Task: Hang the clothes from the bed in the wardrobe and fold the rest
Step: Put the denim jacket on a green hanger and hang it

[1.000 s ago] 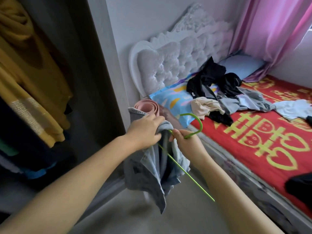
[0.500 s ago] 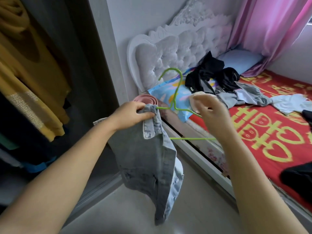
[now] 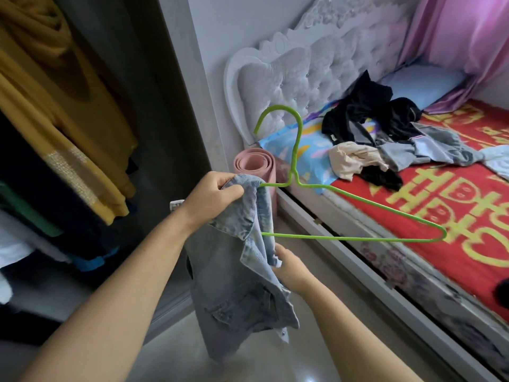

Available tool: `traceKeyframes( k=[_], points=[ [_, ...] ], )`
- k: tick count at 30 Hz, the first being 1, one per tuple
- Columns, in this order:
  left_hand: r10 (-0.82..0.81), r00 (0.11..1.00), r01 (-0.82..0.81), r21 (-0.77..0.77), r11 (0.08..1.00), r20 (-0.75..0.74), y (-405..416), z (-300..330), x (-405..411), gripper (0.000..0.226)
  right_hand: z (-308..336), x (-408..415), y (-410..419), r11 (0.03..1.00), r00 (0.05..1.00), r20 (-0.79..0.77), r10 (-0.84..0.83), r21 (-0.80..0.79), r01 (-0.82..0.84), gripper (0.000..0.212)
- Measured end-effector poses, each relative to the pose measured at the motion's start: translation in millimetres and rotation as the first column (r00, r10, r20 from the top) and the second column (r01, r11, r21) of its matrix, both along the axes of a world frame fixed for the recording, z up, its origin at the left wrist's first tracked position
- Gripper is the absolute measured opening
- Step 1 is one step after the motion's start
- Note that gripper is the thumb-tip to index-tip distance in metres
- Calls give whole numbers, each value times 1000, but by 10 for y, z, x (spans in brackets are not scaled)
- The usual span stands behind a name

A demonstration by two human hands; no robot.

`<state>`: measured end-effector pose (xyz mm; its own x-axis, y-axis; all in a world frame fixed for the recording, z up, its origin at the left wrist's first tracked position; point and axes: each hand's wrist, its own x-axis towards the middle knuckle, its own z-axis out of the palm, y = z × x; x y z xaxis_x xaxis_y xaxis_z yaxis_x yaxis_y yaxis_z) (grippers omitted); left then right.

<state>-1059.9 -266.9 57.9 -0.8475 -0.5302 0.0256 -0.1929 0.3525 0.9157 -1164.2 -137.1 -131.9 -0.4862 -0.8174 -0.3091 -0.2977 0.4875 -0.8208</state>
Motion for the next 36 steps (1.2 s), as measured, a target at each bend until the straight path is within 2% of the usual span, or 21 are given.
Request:
traceKeyframes(
  k=[2,3,5,7,8,11,13,15,18,20,22,24,26,29,32,35,36],
  points=[
    [-1,1000,2,15,1000,-10,-19,43,68,21,-37,5,-128,984,982,-78,-175,13,176,30],
    [0,1000,1,30,1000,-26,-35,65,105,34,-44,-13,-150,972,968,-103,-229,30,233,29],
    [18,997,-13,75,997,-72,-81,82,180,38,-99,-57,-163,977,976,-146,-162,116,179,41],
    [57,989,-38,141,989,-133,-94,122,250,17,-128,-54,-180,975,987,-126,-94,190,117,58],
    [65,984,-37,173,984,-163,-96,139,279,12,-146,-49,-188,970,988,-114,-106,209,128,57],
    [87,972,-32,247,968,-216,-98,239,350,29,-193,-72,-234,972,977,-142,-161,150,182,35],
    [105,963,-33,279,960,-247,-144,299,385,15,-154,-137,-274,973,965,-181,-190,99,210,20],
    [59,963,12,262,965,-263,-243,333,427,19,-70,-277,-260,951,937,-185,-297,33,308,20],
    [-43,983,73,167,983,-179,-414,278,557,27,90,-624,-111,911,884,-222,-411,-74,405,11],
    [-2,998,9,106,994,-66,-491,187,630,27,214,-883,8,893,857,-253,-449,-152,423,10],
    [10,999,-11,43,999,34,-559,45,667,42,405,-1074,118,890,859,-257,-444,-236,390,15],
    [18,989,-11,-45,999,144,-578,-72,663,55,606,-1218,210,910,870,-311,-382,-291,296,28],
    [24,974,0,-106,994,226,-602,-167,643,42,761,-1337,292,948,863,-404,-303,-221,230,39],
    [18,957,40,-193,980,290,-554,-222,582,17,904,-1462,392,980,830,-521,-197,-102,169,29],
    [174,931,-48,-364,930,321,-520,-312,526,34,1070,-1418,412,993,774,-624,-101,-16,117,25],
    [388,853,-116,-598,793,350,-476,-369,468,37,1229,-1212,402,997,724,-688,-46,10,74,17],
    [453,830,-143,-659,738,326,-454,-394,445,42,1280,-1101,398,998,721,-691,-55,-7,69,22]
  ],
)
